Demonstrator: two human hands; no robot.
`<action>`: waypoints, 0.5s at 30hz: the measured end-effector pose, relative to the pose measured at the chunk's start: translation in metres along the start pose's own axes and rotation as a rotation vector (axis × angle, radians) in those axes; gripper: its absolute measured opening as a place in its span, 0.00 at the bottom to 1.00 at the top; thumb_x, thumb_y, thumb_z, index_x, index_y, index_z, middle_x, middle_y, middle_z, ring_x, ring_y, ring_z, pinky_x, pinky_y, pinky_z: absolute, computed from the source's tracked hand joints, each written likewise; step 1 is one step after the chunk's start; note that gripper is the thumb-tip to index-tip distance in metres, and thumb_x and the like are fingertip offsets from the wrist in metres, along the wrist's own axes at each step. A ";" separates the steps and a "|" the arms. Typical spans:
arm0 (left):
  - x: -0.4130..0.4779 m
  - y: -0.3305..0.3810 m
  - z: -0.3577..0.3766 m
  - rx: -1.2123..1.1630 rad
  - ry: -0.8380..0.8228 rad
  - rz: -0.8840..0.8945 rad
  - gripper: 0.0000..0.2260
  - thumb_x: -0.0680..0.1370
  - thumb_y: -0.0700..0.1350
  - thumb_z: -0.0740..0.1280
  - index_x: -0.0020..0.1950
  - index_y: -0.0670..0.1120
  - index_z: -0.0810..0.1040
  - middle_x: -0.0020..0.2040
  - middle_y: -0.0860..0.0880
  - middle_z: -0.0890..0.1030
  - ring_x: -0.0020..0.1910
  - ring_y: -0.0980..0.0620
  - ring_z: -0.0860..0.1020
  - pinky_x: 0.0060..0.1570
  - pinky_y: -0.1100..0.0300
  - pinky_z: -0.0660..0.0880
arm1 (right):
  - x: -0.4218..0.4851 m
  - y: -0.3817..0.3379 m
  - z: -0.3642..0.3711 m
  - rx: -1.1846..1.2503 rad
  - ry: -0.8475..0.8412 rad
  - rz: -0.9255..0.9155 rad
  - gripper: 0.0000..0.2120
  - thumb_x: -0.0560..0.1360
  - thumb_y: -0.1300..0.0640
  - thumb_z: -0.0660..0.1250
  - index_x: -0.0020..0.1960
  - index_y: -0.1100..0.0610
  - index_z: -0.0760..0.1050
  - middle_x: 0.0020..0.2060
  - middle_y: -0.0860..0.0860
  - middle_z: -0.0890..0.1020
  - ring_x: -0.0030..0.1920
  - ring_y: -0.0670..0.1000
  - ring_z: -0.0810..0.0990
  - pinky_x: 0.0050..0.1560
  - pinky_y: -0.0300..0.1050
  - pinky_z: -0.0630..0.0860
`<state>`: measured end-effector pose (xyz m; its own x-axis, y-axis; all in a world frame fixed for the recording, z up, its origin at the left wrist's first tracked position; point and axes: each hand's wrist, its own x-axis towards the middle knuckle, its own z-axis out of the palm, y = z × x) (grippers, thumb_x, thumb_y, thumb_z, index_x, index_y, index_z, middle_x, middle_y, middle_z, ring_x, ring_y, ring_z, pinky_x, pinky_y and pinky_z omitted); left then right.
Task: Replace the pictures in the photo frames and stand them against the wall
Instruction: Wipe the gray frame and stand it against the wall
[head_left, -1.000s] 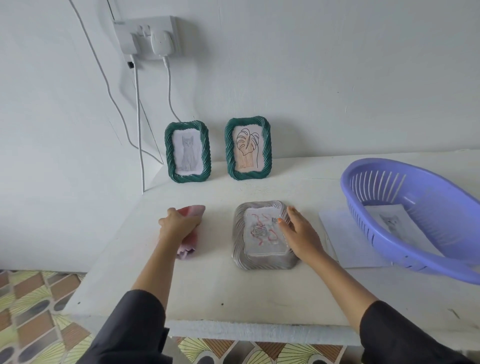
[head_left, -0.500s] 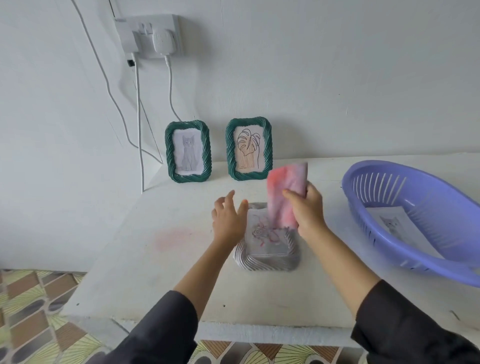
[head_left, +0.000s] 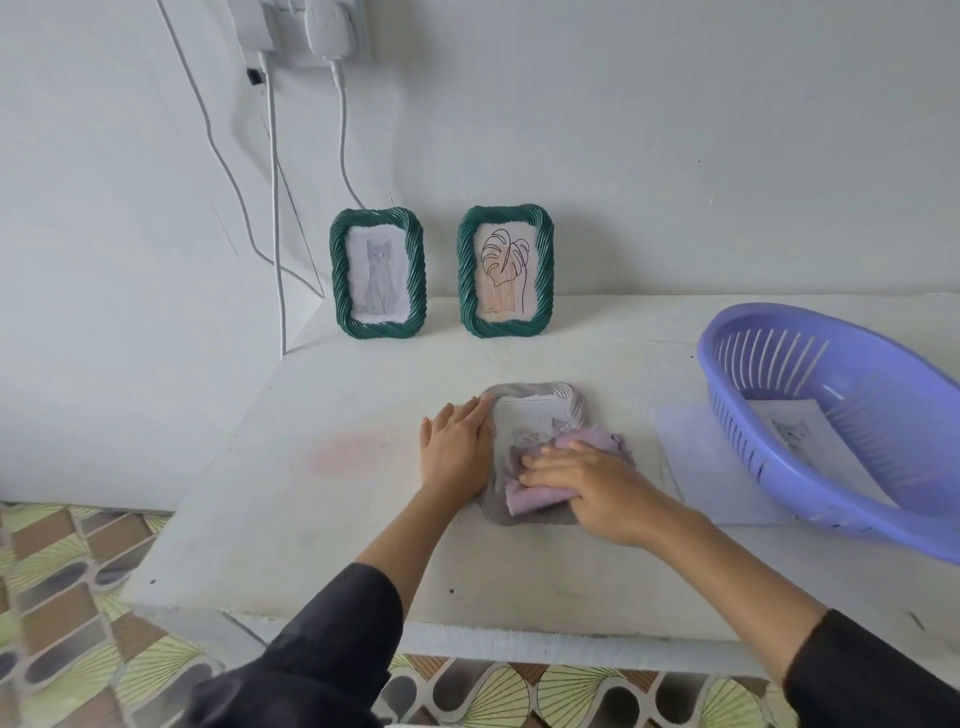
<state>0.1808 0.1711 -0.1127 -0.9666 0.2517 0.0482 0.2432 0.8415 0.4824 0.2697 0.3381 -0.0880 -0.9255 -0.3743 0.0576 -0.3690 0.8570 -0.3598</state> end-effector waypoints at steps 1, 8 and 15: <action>0.000 0.000 0.000 0.006 -0.003 0.003 0.20 0.82 0.50 0.49 0.74 0.58 0.59 0.75 0.55 0.62 0.75 0.48 0.56 0.74 0.48 0.48 | -0.008 0.003 -0.003 0.003 0.001 -0.001 0.29 0.71 0.72 0.54 0.67 0.51 0.72 0.70 0.45 0.70 0.73 0.44 0.62 0.70 0.30 0.45; 0.003 -0.003 0.004 0.046 -0.008 0.018 0.20 0.82 0.50 0.48 0.74 0.57 0.59 0.75 0.56 0.62 0.74 0.48 0.58 0.74 0.47 0.51 | 0.053 0.026 -0.010 -0.059 0.202 0.208 0.30 0.73 0.75 0.56 0.69 0.53 0.68 0.71 0.49 0.68 0.74 0.47 0.61 0.75 0.41 0.48; 0.002 -0.002 0.001 0.046 -0.006 0.017 0.20 0.82 0.48 0.49 0.74 0.56 0.59 0.75 0.57 0.61 0.75 0.50 0.56 0.74 0.49 0.49 | -0.001 0.005 0.001 0.067 -0.027 -0.059 0.28 0.71 0.75 0.54 0.67 0.56 0.72 0.70 0.46 0.67 0.69 0.38 0.57 0.65 0.22 0.39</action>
<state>0.1786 0.1704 -0.1150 -0.9620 0.2685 0.0506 0.2627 0.8582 0.4410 0.2692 0.3424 -0.0906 -0.8995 -0.4335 0.0556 -0.4152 0.8079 -0.4182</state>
